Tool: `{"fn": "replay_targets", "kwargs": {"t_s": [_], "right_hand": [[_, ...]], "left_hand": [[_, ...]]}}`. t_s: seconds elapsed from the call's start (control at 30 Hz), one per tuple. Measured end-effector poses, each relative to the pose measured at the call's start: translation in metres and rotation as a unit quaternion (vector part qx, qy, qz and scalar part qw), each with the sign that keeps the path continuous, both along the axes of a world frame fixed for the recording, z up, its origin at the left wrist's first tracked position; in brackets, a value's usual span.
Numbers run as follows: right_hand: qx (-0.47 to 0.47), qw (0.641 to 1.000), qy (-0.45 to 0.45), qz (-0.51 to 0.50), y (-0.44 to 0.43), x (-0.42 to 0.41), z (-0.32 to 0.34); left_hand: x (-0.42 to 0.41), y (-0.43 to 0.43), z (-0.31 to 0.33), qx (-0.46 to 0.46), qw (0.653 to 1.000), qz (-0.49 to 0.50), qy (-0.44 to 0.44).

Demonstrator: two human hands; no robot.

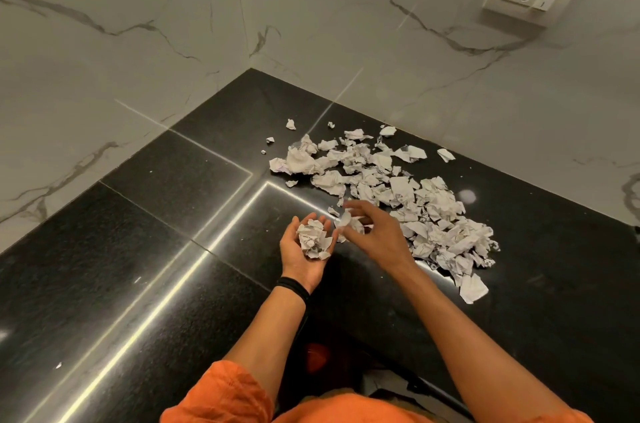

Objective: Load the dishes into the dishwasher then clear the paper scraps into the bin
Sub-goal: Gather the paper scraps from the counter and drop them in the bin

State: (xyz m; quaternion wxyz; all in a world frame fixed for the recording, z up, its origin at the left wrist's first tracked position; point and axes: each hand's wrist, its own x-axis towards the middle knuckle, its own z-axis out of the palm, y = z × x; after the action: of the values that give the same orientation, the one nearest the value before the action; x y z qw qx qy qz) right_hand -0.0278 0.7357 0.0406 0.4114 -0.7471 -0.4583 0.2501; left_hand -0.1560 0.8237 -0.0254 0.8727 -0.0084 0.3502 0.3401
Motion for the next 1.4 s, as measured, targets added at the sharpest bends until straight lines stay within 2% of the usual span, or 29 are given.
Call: {"fn": "replay_targets", "kwargs": {"t_s": [0.13,0.27,0.37,0.5,0.57,0.63,0.7,0.8,0.87,0.93,1.03,1.13,1.3,1.4], "right_hand": [[-0.001,0.998,0.048,0.049,0.019,-0.015,0.015],[0.024,0.996,0.082,0.01,0.025,-0.005,0.009],[-0.015,1.0,0.013,-0.012,0.019,0.006,-0.009],[-0.115,0.984,-0.122,0.058,0.012,0.001,-0.038],[-0.118,0.971,-0.185,0.095,0.01,-0.005,-0.047],[-0.103,0.97,-0.2,0.093,0.006,-0.006,-0.048],[-0.085,0.98,-0.169,0.055,0.003,-0.005,-0.046],[-0.017,0.998,-0.054,-0.029,0.007,-0.005,-0.025],[0.009,0.999,0.002,-0.03,0.014,-0.008,-0.006],[-0.002,0.999,0.043,0.018,0.021,-0.012,0.008],[-0.037,0.995,0.059,0.07,0.023,-0.012,0.012],[-0.034,0.995,0.079,0.058,0.024,-0.005,0.01],[-0.048,0.993,0.054,0.092,0.028,0.001,0.009],[-0.024,0.999,0.015,0.034,0.033,0.007,0.002]], "left_hand": [[0.006,-0.008,0.004,0.024,0.998,-0.038,-0.034],[0.001,-0.006,0.008,0.015,0.997,-0.026,-0.066],[-0.007,-0.005,0.012,0.002,0.996,-0.001,-0.084],[-0.017,-0.003,0.015,0.023,0.997,0.001,-0.071],[-0.02,-0.001,0.015,0.026,0.998,0.008,-0.058],[-0.024,0.0,0.014,0.024,0.999,0.015,-0.041],[-0.027,0.001,0.011,0.021,0.999,0.017,-0.028],[-0.028,-0.002,0.01,0.021,0.999,0.012,-0.028],[-0.024,-0.007,0.008,0.017,0.999,0.011,-0.031],[-0.021,-0.01,0.006,0.018,0.999,0.007,-0.03],[-0.017,-0.01,0.006,0.027,0.998,-0.006,-0.049],[-0.015,-0.01,0.011,0.036,0.998,-0.014,-0.056],[-0.018,-0.011,0.015,0.033,0.998,-0.006,-0.059],[-0.021,-0.01,0.019,0.027,0.998,0.01,-0.063]]}}
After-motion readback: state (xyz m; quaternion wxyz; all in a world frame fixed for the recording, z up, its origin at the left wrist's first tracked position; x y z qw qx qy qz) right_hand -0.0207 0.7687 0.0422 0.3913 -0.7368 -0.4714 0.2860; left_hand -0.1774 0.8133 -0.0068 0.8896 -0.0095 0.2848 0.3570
